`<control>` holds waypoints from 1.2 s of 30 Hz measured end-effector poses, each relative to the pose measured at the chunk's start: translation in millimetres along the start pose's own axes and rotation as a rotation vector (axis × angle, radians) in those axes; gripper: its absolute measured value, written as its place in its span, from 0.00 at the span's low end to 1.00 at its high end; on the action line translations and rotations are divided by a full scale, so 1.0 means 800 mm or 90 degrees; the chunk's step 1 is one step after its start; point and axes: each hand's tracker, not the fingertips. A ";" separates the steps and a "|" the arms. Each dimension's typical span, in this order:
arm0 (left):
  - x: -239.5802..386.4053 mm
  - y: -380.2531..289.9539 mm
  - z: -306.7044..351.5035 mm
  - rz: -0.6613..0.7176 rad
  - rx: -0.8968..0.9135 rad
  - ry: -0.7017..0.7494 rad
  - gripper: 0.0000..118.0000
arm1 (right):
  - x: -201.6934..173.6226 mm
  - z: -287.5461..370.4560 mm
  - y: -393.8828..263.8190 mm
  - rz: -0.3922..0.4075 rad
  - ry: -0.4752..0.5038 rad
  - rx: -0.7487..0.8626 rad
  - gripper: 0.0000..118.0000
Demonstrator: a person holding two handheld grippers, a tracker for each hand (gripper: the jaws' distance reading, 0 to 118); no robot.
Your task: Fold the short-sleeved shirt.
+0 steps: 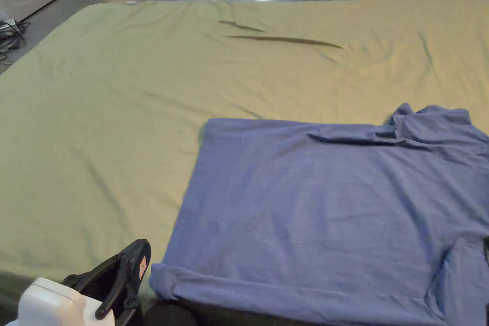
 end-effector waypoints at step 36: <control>-0.066 -0.096 -0.182 0.076 -0.471 -0.038 0.07 | 0.038 0.018 -0.033 -0.202 -0.023 -0.161 0.00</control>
